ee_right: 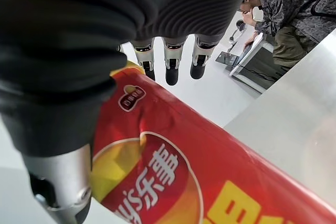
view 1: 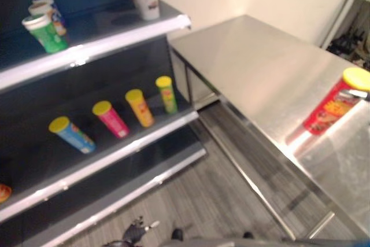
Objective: Put the goods on the table back onto the shelves and tidy them up.
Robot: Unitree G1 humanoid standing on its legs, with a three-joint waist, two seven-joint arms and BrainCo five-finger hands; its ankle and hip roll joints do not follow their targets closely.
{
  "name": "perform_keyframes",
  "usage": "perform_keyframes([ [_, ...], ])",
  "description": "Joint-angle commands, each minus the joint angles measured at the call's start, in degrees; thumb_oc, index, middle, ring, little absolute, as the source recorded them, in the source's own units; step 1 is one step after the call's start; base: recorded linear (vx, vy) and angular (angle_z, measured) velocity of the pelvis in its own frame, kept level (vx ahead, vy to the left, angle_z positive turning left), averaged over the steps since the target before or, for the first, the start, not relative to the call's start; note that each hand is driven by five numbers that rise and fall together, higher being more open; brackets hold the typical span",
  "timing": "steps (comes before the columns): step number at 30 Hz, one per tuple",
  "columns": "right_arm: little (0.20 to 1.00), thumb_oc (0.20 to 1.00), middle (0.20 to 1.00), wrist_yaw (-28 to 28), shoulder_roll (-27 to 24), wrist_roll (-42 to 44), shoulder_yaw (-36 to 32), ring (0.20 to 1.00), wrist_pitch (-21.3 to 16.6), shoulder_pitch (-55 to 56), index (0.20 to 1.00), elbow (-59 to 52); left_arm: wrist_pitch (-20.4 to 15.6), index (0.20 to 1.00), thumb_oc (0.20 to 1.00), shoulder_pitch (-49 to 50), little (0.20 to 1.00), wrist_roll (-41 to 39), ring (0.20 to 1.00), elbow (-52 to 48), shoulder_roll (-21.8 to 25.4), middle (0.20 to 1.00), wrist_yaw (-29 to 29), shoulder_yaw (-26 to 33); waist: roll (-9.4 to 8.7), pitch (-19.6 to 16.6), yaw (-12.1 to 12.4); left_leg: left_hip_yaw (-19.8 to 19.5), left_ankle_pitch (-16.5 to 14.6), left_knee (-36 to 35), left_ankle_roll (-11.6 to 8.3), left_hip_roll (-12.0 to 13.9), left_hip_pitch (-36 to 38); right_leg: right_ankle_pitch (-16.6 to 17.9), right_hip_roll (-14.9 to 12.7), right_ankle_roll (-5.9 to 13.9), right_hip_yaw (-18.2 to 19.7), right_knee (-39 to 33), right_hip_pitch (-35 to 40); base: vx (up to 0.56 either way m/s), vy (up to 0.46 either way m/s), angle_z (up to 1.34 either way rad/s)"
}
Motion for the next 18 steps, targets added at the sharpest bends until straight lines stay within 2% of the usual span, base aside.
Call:
perform_keyframes([
  [1, 1.0, 1.0, 1.0, 0.98, -1.53, 4.43, 4.54, 1.0, -0.81, -7.23, 1.0, 2.06, -1.19, 1.0, 1.0, -2.33, 1.0, -1.62, 1.0, -0.18, 4.82, 1.0, 0.24, 0.41, -3.07, -0.77, 1.82, 4.63, -3.5, 0.08, -3.18, 2.63, 1.99, -3.36, -0.29, 0.57, 2.69, 0.17, -0.73, 0.0, 0.0, 0.0],
  [5, 1.0, 1.0, 1.0, 1.7, -2.05, 5.51, 5.61, 1.0, -0.63, -7.79, 1.0, 2.91, -1.2, 1.0, 1.0, -2.37, 1.0, -1.73, 1.0, -0.15, 4.73, 1.0, 0.23, 0.2, -3.2, -0.73, 1.88, 4.65, -3.47, 0.08, -3.23, 2.68, 2.04, -3.32, -0.28, 0.58, 2.58, 0.17, -0.66, 0.0, 0.0, 0.0],
  [7, 0.784, 0.784, 0.784, 2.28, -2.49, 6.12, 6.22, 0.784, -0.47, -8.05, 0.784, 3.25, -1.23, 1.0, 1.0, -2.36, 1.0, -1.91, 1.0, -0.05, 4.68, 1.0, 0.17, 0.11, -3.28, -0.67, 1.88, 4.61, -3.44, 0.08, -3.29, 2.68, 2.07, -3.35, -0.26, 0.59, 2.57, 0.17, -0.61, 0.0, 0.0, 0.0],
  [8, 0.228, 0.228, 0.228, 2.58, -2.68, 6.48, 6.41, 0.228, -0.4, -8.09, 0.228, 3.28, -1.18, 1.0, 1.0, -2.4, 1.0, -1.97, 1.0, 0.15, 4.66, 1.0, 0.12, 0.04, -3.35, -0.65, 1.87, 4.6, -3.46, 0.08, -3.31, 2.72, 2.05, -3.37, -0.24, 0.59, 2.6, 0.17, -0.61, 0.0, 0.0, 0.0],
  [9, 0.2, 0.2, 0.2, 2.78, -2.88, 6.6, 6.48, 0.2, -0.36, -8.03, 0.2, 3.33, -1.2, 1.0, 1.0, -2.29, 1.0, -1.94, 1.0, 0.19, 4.69, 1.0, 0.09, 0.03, -3.35, -0.63, 1.88, 4.6, -3.46, 0.08, -3.34, 2.76, 2.05, -3.41, -0.25, 0.6, 2.53, 0.17, -0.61, 0.0, 0.0, 0.0],
  [15, 0.2, 0.2, 0.2, 2.24, -3.21, 6.05, 6.84, 0.2, -0.62, -8.72, 0.2, 3.09, -1.19, 1.0, 1.0, -2.14, 1.0, -2.21, 1.0, 0.12, 4.46, 1.0, 0.22, 0.19, -3.45, -0.54, 1.94, 4.76, -3.51, 0.08, -3.35, 2.88, 2.09, -3.37, -0.21, 0.65, 2.56, 0.17, -0.67, 0.0, 0.0, 0.0],
  [18, 0.2, 0.2, 0.2, 0.6, -2.34, 4.06, 4.73, 0.2, -1.15, -8.18, 0.2, 1.48, -1.17, 1.0, 1.0, -2.44, 1.0, -2.22, 1.0, 0.41, 4.38, 1.0, 0.68, 0.99, -3.41, -0.56, 1.94, 4.74, -3.63, 0.08, -3.37, 2.94, 2.18, -3.51, -0.18, 0.63, 2.53, 0.17, -0.55, 0.0, 0.0, 0.0],
])
